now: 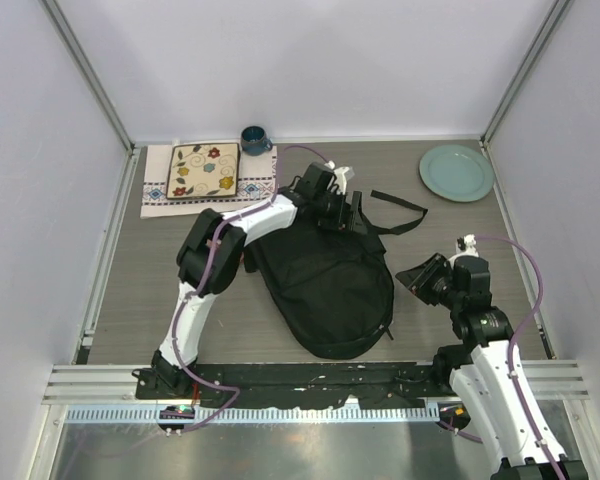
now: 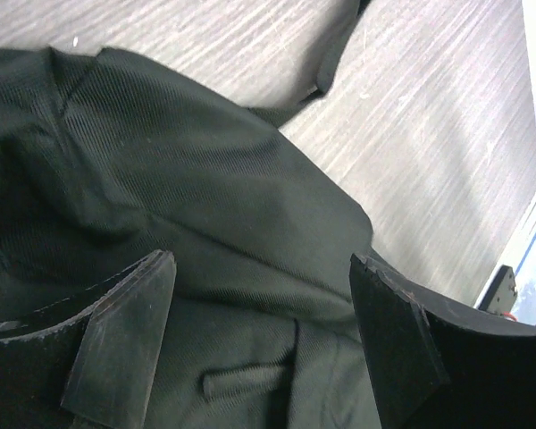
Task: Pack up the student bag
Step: Zip the student bag at the center of the board.
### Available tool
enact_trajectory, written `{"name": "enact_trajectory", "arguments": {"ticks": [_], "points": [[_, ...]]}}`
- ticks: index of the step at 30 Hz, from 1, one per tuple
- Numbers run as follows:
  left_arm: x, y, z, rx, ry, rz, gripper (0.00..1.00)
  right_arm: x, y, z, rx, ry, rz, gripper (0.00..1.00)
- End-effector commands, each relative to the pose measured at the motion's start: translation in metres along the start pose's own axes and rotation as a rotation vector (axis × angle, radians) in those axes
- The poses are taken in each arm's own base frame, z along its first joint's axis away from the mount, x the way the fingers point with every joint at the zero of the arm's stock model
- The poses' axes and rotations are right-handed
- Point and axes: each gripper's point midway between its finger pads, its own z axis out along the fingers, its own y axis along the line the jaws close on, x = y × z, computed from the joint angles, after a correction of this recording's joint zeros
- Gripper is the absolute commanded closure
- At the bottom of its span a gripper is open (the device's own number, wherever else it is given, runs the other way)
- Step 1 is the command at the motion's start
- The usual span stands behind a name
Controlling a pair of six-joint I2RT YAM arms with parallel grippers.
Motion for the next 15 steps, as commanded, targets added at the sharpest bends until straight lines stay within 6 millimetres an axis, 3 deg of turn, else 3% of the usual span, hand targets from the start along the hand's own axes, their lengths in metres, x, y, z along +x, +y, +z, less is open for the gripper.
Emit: {"name": "enact_trajectory", "arguments": {"ticks": [1,11,15], "points": [[-0.028,-0.029,-0.046,0.014,-0.107,0.060,0.17,-0.010,0.015,-0.004,-0.032,-0.006,-0.020,0.70],[-0.029,-0.052,-0.095,0.024,-0.198,0.081,0.12,-0.008,0.039,-0.004,-0.145,0.028,0.009,0.66],[-0.023,-0.054,-0.112,0.009,-0.226,0.077,0.10,-0.002,0.039,0.005,-0.143,0.065,0.015,0.66]]}}
